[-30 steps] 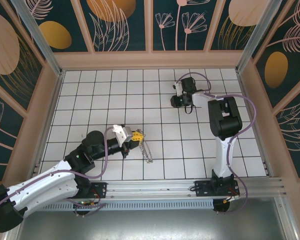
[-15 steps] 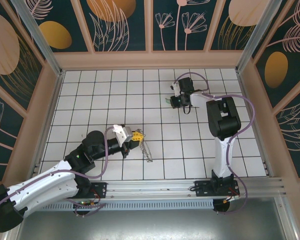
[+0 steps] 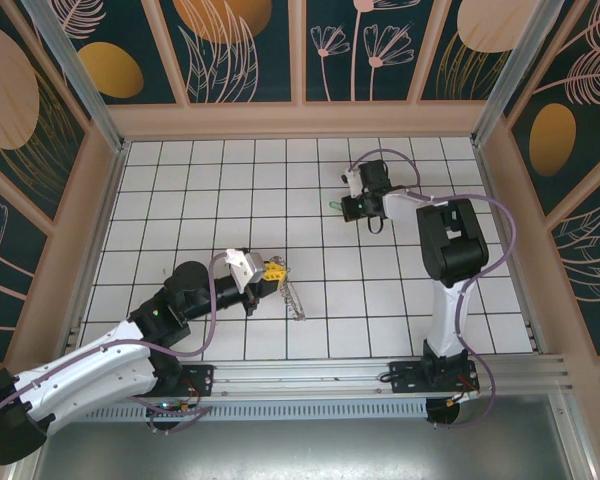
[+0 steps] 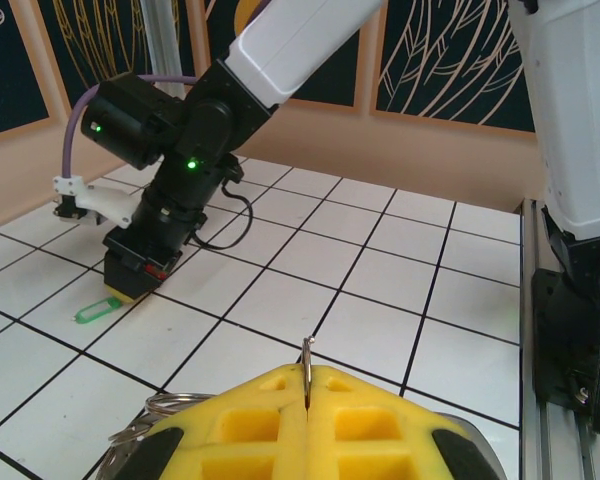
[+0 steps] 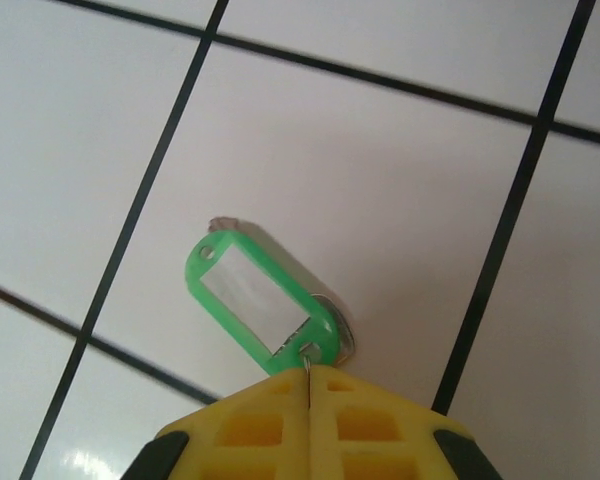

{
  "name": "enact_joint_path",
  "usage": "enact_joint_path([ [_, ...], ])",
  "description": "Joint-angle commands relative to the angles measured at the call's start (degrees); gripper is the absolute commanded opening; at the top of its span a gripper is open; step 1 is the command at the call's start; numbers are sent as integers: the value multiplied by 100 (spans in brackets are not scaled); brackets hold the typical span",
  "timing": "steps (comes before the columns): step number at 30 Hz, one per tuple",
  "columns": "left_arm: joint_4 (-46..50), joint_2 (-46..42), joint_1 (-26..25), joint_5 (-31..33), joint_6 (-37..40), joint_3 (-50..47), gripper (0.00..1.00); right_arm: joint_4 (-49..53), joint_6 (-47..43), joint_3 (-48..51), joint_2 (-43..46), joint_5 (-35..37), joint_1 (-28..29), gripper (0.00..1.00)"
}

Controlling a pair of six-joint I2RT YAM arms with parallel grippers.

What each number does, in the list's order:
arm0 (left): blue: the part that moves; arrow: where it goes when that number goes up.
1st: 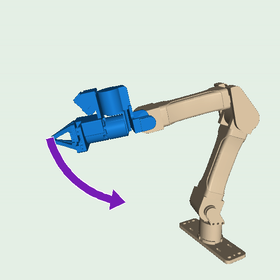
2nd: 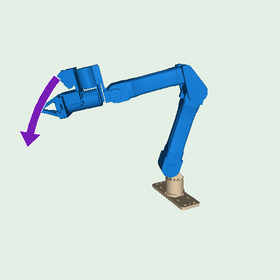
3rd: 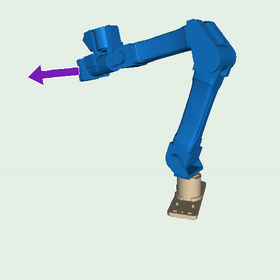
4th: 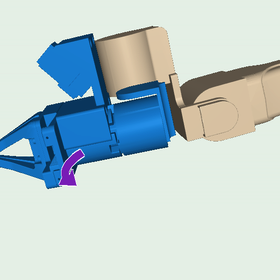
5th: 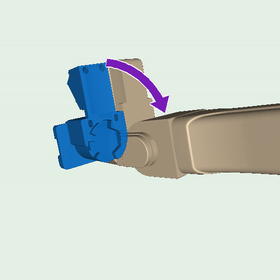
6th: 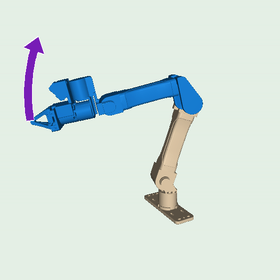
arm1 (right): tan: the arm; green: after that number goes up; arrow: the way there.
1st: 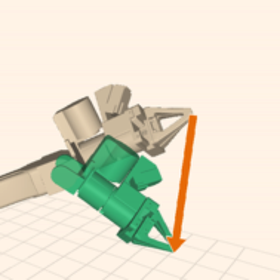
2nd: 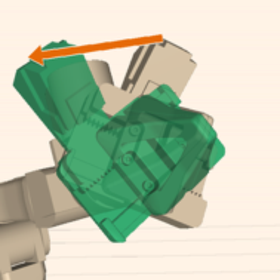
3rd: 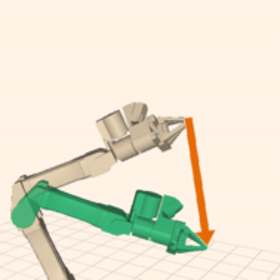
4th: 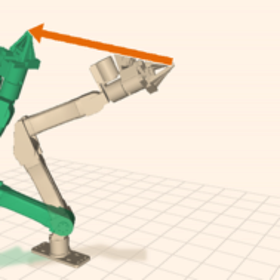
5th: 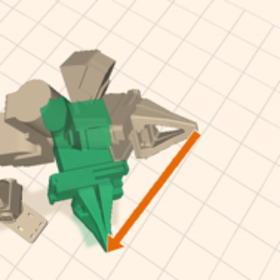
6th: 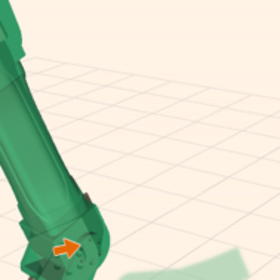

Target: Put the keys on the keyring

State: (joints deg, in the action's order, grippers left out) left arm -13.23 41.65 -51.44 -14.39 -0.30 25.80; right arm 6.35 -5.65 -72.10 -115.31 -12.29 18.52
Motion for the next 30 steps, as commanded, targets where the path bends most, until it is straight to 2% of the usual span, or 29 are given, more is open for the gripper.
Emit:
enact_joint_path([
  [1,-139,-103,-14,57,-30,57,0,-114,-55,326,469,-196,6,0],
  [9,-75,-106,-14,81,-52,89,0,-362,153,1314,1262,-771,46,0],
  [16,-75,-60,-13,65,-58,114,0,-472,319,2246,1796,-700,179,0],
  [25,-61,-103,-13,73,-72,101,0,-317,266,2258,1658,-452,195,0],
  [30,-71,-95,-13,77,-64,100,0,-288,266,2226,1631,-414,211,8],
])
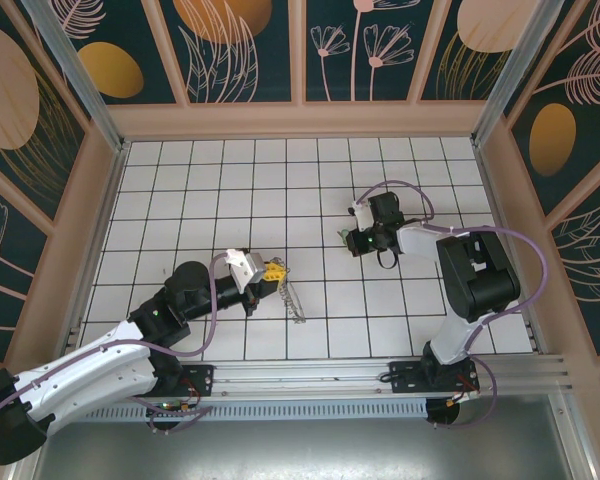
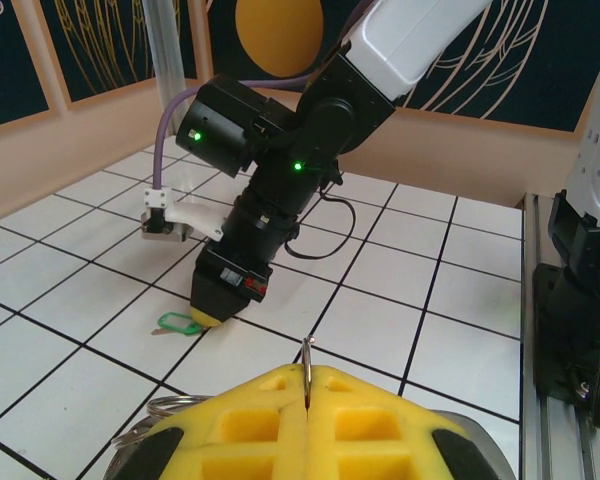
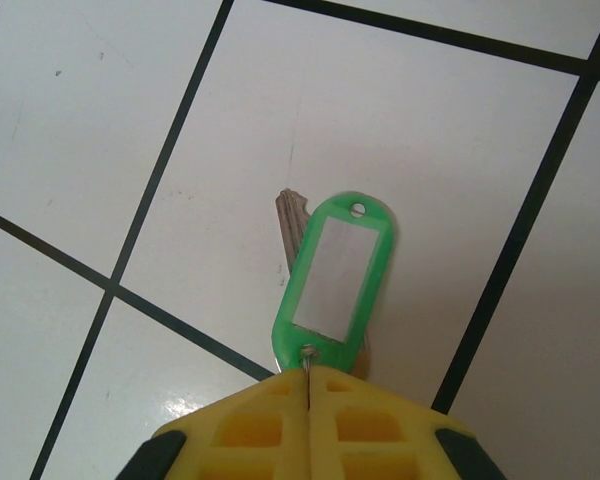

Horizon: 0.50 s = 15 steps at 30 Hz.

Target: Put the keys on the keyring

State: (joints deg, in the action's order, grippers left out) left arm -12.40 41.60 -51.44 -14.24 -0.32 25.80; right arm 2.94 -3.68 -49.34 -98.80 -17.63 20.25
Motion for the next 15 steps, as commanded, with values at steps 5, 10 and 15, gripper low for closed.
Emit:
enact_joint_path([
  [5,-152,-72,-15,79,-52,89,0,45,61,-59,-51,110,49,11],
  [10,-148,-79,-8,86,-60,91,0,55,61,-100,-84,118,49,12],
  [15,-148,-81,-15,88,-63,92,0,78,52,-144,-123,137,58,11],
])
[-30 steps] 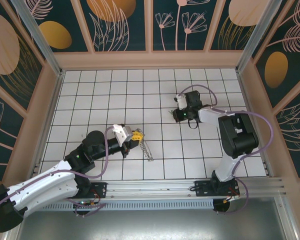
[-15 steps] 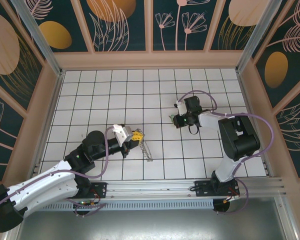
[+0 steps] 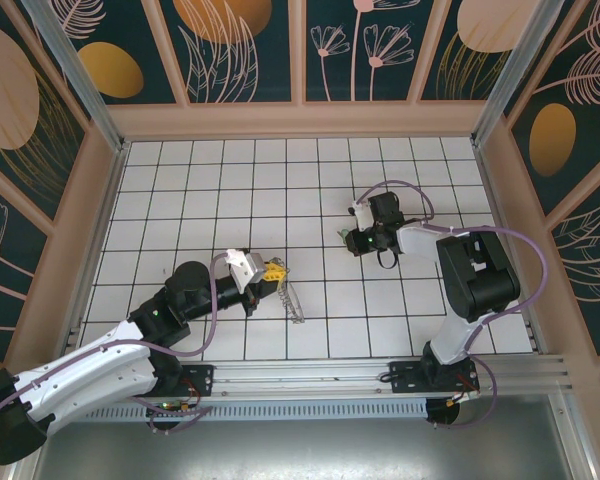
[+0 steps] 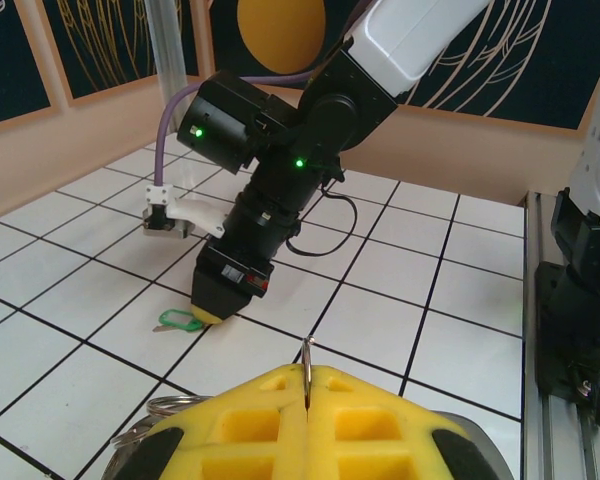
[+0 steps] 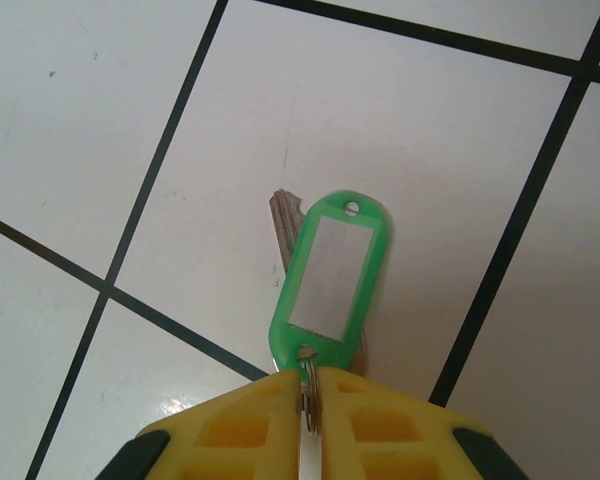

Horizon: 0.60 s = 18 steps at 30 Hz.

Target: Put the keys on the keyring

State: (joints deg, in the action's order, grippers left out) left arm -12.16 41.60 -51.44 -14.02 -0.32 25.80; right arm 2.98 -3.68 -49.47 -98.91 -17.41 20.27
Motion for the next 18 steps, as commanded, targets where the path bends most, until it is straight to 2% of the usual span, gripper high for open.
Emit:
enact_joint_path([
  [1,-164,-87,-14,72,-62,91,0,80,52,-139,-113,115,49,11],
  [12,-163,-107,-14,93,-44,92,0,132,18,-159,-169,122,55,8],
  [18,-137,-144,-14,125,-56,89,0,140,0,-149,-124,124,53,0],
])
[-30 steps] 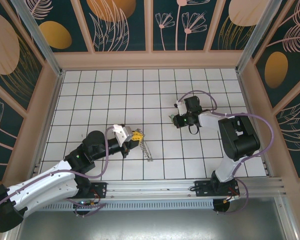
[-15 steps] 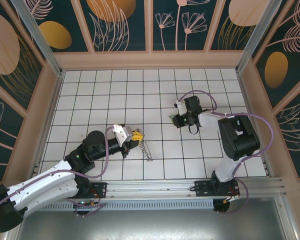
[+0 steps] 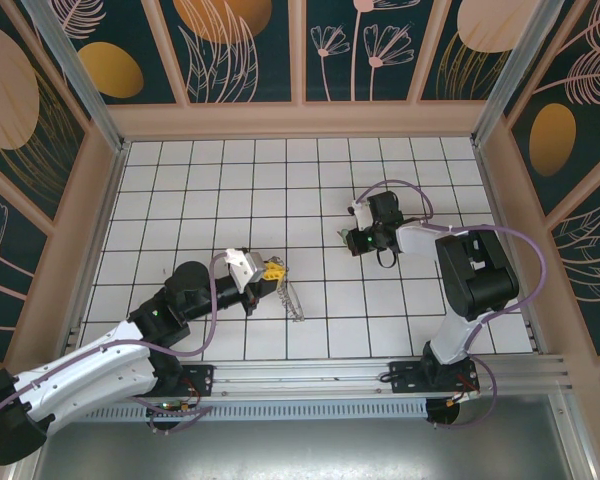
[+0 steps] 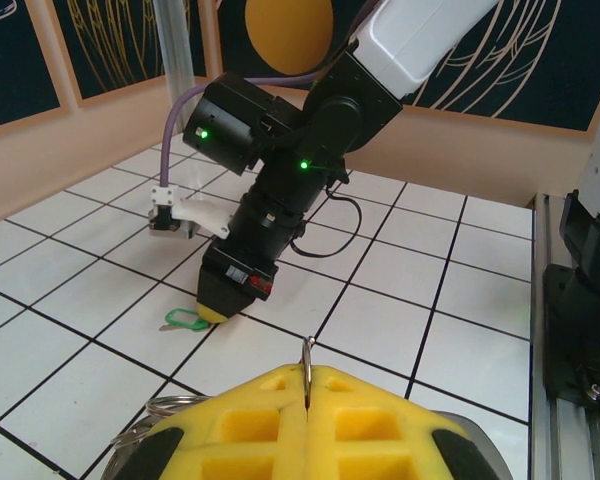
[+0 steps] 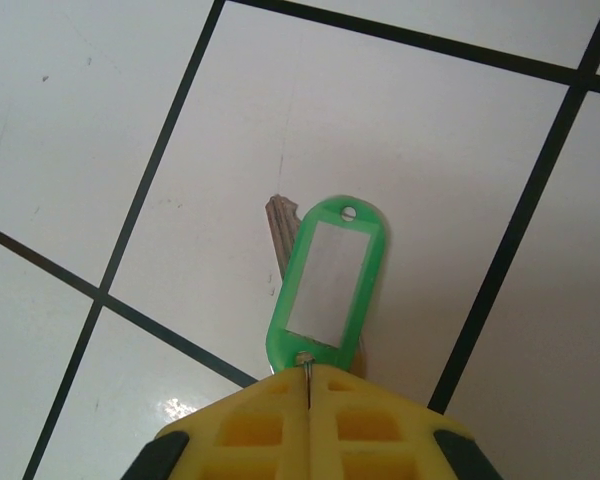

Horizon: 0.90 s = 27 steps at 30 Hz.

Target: Put the keys on the keyring

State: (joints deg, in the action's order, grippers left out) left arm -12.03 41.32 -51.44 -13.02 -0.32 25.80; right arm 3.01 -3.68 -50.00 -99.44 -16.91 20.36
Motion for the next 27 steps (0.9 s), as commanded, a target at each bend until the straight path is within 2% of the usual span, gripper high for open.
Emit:
enact_joint_path([
  [1,-150,-117,-12,28,-53,92,0,138,-8,-91,-30,73,45,0],
  [5,-99,-104,-13,35,-61,132,0,15,-78,44,308,18,47,0],
  [11,24,-131,-11,18,-111,262,0,-923,-356,786,1648,-488,152,0],
  [19,485,-337,-15,-8,-115,679,0,-1946,-825,1528,3373,-669,1057,0],
  [27,1080,-677,-15,-273,120,973,0,-2746,-800,2060,4754,-1697,1858,0],
])
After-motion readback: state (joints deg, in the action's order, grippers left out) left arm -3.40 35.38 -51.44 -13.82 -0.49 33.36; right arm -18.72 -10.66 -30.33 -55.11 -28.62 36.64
